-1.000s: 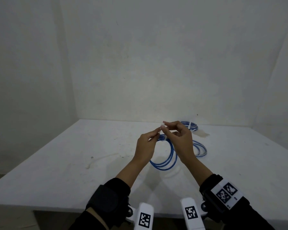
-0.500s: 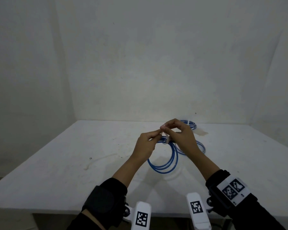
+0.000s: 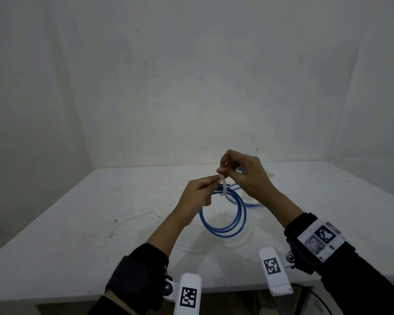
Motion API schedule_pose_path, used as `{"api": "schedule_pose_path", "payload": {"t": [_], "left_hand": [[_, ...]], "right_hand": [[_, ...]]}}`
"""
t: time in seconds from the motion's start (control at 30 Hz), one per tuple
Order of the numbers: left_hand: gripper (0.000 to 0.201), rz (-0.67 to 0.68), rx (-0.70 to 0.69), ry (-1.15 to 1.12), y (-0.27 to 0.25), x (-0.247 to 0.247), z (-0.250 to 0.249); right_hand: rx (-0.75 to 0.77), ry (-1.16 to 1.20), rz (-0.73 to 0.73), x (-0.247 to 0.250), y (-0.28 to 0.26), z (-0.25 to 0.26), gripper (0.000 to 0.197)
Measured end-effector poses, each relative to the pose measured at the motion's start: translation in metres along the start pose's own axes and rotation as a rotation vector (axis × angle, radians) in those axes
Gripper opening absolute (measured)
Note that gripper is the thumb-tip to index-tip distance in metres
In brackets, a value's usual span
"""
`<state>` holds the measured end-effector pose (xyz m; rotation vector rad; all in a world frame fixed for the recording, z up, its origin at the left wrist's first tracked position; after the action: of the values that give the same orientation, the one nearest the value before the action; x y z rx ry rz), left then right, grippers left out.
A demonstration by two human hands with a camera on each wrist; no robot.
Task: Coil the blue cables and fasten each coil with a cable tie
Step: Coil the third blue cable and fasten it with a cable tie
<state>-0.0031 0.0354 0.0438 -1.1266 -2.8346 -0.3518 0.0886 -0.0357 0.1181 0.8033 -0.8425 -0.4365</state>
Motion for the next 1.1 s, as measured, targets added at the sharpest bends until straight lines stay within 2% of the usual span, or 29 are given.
{"api": "schedule_pose_path", "payload": {"t": [0.3, 0.47, 0.7, 0.97, 1.1], "left_hand": [[0.02, 0.031, 0.11, -0.063, 0.001, -0.007, 0.008], [0.018, 0.065, 0.115, -0.072, 0.0, -0.009, 0.006], [0.021, 0.093, 0.108, -0.099, -0.002, -0.011, 0.004], [0.022, 0.151, 0.116, -0.127, -0.006, -0.018, 0.001], [0.023, 0.182, 0.113, -0.118, -0.009, -0.022, -0.002]], "right_hand": [[0.011, -0.039, 0.011, -0.004, 0.006, 0.004, 0.009], [0.141, -0.093, 0.028, -0.007, 0.007, 0.018, 0.01], [0.115, -0.104, 0.013, -0.002, 0.007, 0.017, 0.008], [0.067, -0.076, 0.04, -0.003, 0.006, 0.01, 0.014], [0.022, -0.034, 0.032, -0.001, 0.007, 0.008, 0.007]]}}
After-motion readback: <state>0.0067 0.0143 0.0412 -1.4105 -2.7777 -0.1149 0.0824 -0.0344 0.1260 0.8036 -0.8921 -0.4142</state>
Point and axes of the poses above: each hand's wrist, its own y-axis towards the middle knuckle, its own x-axis out of the back of the hand, z = x × y, the point moved 10 cm from there along y, towards the middle knuckle, and after that the axes turned 6 degrees about x, right-handed, at the moved point
